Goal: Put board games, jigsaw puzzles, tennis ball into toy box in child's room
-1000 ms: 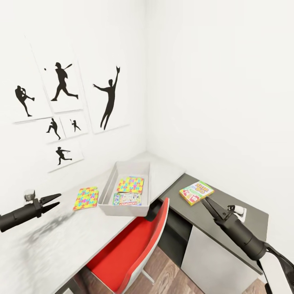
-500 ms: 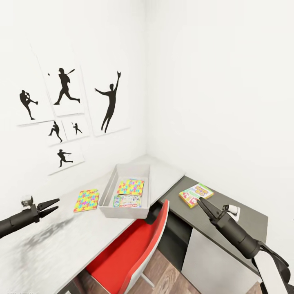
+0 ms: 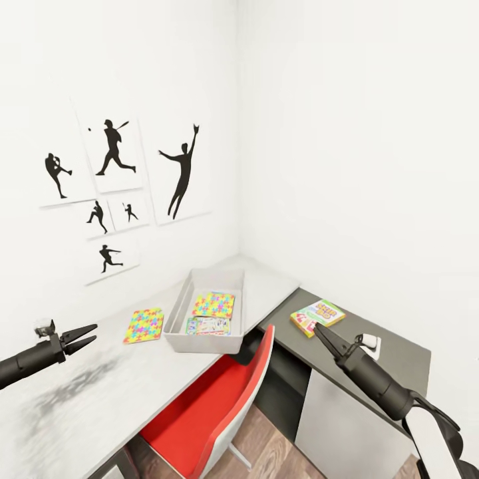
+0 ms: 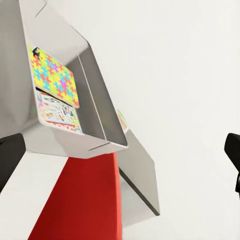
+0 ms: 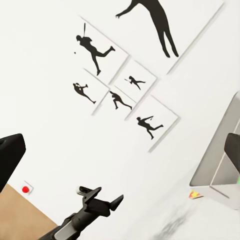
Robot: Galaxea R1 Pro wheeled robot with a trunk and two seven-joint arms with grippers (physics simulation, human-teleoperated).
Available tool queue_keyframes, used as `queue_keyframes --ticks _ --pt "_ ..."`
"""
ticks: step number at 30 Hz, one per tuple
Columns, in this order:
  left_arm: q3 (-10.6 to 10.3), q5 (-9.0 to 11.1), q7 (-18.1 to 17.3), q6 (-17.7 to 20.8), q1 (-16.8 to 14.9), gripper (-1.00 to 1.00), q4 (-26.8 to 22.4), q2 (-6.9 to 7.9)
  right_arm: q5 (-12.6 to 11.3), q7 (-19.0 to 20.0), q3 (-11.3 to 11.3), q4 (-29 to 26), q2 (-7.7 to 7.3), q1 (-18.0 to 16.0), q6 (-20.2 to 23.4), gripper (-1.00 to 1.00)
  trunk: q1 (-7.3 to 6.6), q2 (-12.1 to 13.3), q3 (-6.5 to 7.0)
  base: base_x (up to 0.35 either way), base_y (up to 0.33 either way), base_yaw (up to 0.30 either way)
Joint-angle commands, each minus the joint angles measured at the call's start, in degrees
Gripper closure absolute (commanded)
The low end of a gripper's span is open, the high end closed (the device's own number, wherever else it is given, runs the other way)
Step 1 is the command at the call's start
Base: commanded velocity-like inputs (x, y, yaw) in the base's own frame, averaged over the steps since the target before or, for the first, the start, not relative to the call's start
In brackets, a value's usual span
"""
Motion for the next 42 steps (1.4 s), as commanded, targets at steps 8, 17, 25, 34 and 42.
queue_keyframes --ticks 8,17,25,34,42 --pt "0.33 -0.62 -0.42 0.60 -0.09 -1.00 -0.01 -0.08 -0.27 -0.11 0.01 0.00 0.00 -0.05 -0.40 -1.00 0.04 -0.13 0.08 -0.003 0.034 0.000" --pt "0.26 -0.56 -0.34 0.54 -0.09 -1.00 -0.02 -0.42 -0.21 -0.36 1.47 0.00 0.00 -0.06 -2.19 -1.00 0.04 -0.13 0.10 0.000 0.052 0.000" --pt "0.26 -0.56 -0.33 0.53 -0.09 -1.00 -0.02 -0.44 -0.28 -3.19 2.15 0.00 0.00 -0.05 -3.59 -1.00 0.04 -0.13 0.11 0.000 0.003 0.000" --pt "0.28 -0.53 -0.25 0.53 -0.09 -1.00 -0.02 -0.56 -0.28 -4.93 4.15 0.00 0.00 -0.13 -4.01 -1.00 0.04 -0.13 0.11 0.000 0.000 0.000" --pt "0.31 -0.54 -0.19 0.53 -0.09 -1.00 -0.02 -0.52 -0.27 -5.12 4.66 0.00 0.00 -0.13 -4.19 -1.00 0.04 -0.13 0.11 0.000 0.000 0.000"
